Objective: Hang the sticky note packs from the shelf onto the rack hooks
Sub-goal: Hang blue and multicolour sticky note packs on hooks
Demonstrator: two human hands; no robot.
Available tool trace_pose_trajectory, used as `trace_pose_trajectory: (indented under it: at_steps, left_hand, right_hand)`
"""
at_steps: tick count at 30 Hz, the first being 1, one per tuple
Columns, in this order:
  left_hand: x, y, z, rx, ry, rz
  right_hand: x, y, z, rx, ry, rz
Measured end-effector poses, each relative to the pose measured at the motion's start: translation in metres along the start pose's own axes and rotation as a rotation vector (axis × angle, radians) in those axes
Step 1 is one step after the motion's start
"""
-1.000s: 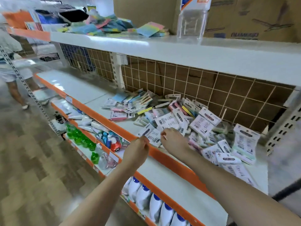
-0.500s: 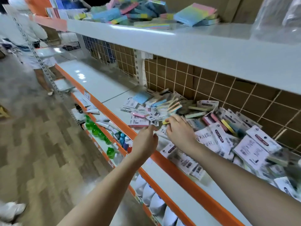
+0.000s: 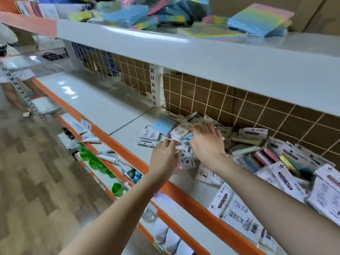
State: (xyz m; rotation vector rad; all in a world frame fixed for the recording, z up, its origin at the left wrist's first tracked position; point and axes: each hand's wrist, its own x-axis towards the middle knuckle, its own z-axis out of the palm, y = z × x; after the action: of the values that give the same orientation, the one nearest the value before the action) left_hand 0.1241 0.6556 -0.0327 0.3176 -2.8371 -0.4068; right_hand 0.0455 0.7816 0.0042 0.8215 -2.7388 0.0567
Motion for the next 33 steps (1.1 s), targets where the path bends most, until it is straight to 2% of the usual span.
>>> trace_pose_trajectory:
  at_steps: [3,5,7,10,12,16,23,28,30,33]
  left_hand:
    - [0.015,-0.018,0.008,0.028,-0.182,0.051]
    - [0.015,-0.030,0.014,0.060,-0.232,0.122]
    - [0.011,-0.040,0.020,0.073,-0.200,0.188]
    - [0.009,-0.050,0.021,0.043,-0.164,0.237]
    - [0.013,-0.051,0.018,0.048,-0.184,0.253]
    - [0.022,-0.051,0.007,0.116,-0.213,0.296]
    - [0.030,-0.061,-0.009,0.069,-0.093,0.395]
    - [0.031,-0.063,-0.020,-0.175,0.090,0.415]
    - [0.031,-0.061,-0.022,-0.276,0.078,0.389]
    - [0.032,-0.048,-0.023,-0.531,-0.024,0.351]
  right_hand:
    - [0.016,-0.001,0.011,-0.021,-0.087,0.053]
    - [0.016,-0.001,0.022,-0.019,-0.131,0.086]
    - [0.014,-0.002,0.030,-0.059,-0.124,0.098]
    - [0.007,-0.005,0.035,-0.091,-0.019,0.099]
    - [0.004,-0.004,0.036,-0.083,0.073,0.083]
    - [-0.001,-0.009,0.036,-0.060,0.149,0.098]
    - [0.002,-0.004,0.023,0.113,0.009,0.144]
    - [-0.015,0.003,0.013,0.202,0.141,0.175]
    - [-0.022,0.006,0.010,0.264,0.243,0.264]
    - [-0.033,0.013,0.002,0.435,0.402,0.396]
